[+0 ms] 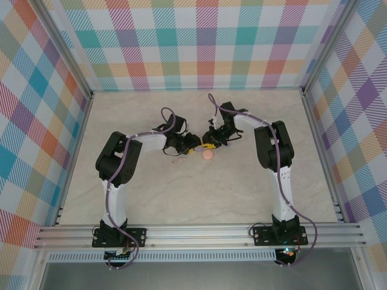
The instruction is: Insert wireless bluetooth earbuds into charging case
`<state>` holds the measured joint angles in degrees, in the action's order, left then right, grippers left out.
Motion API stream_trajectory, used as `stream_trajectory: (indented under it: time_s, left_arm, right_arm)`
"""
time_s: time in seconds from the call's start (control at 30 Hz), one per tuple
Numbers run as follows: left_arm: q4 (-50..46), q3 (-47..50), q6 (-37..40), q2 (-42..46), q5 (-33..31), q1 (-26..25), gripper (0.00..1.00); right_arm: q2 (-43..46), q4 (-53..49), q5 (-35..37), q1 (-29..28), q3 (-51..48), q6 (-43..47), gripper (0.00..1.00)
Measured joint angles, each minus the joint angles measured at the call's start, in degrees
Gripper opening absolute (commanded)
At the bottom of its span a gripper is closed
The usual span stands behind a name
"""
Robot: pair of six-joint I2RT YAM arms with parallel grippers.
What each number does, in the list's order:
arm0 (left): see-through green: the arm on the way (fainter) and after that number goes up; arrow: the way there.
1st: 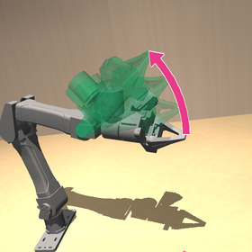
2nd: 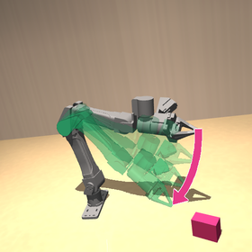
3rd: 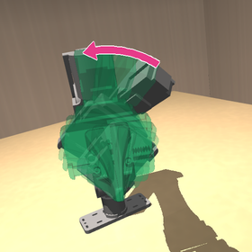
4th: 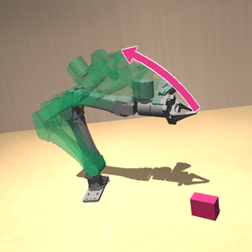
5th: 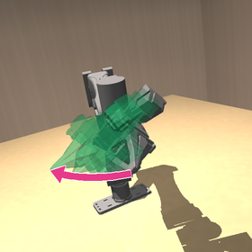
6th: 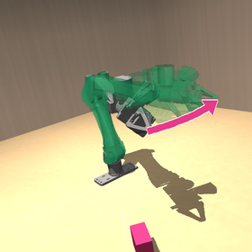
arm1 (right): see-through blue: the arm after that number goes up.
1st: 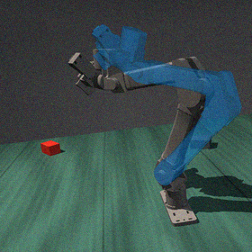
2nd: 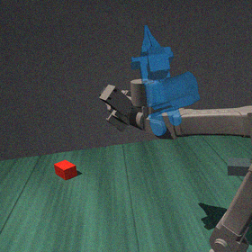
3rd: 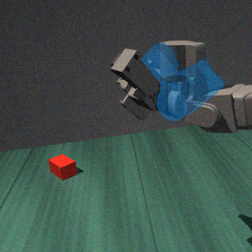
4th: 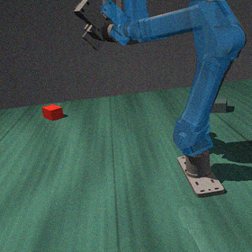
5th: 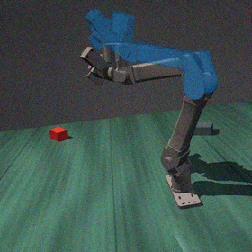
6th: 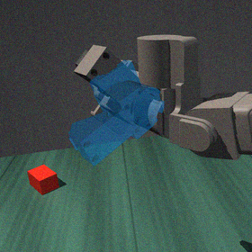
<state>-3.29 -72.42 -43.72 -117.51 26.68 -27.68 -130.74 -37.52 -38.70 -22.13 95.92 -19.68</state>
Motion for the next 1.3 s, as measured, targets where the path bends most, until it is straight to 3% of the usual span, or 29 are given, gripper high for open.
stream_trajectory:
  time_s: [0.17,0.33,0.6,0.83,1.3]
  left_arm:
    - [2.7,0.7,0.0,0.3,-0.6,0.0,0.22]
    - [3.7,1.8,0.1,1.2,-2.7,0.0,0.18]
    - [4.0,7.0,1.7,9.0,-3.3,1.2,0.16]
    - [10.9,8.6,5.0,19.8,1.0,3.2,0.13]
    - [25.2,12.4,10.3,31.1,12.0,3.2,0.12]
  right_arm:
    - [0.1,0.4,0.1,0.0,-0.3,0.0,0.24]
    - [3.1,0.7,-0.1,-0.3,-3.2,-1.1,0.35]
    - [17.3,6.1,-2.4,2.2,-9.4,-3.7,0.42]
    - [26.7,14.3,-9.1,6.6,-14.3,-3.9,0.48]
    - [37.1,25.6,-21.7,6.5,-19.1,-3.9,0.58]
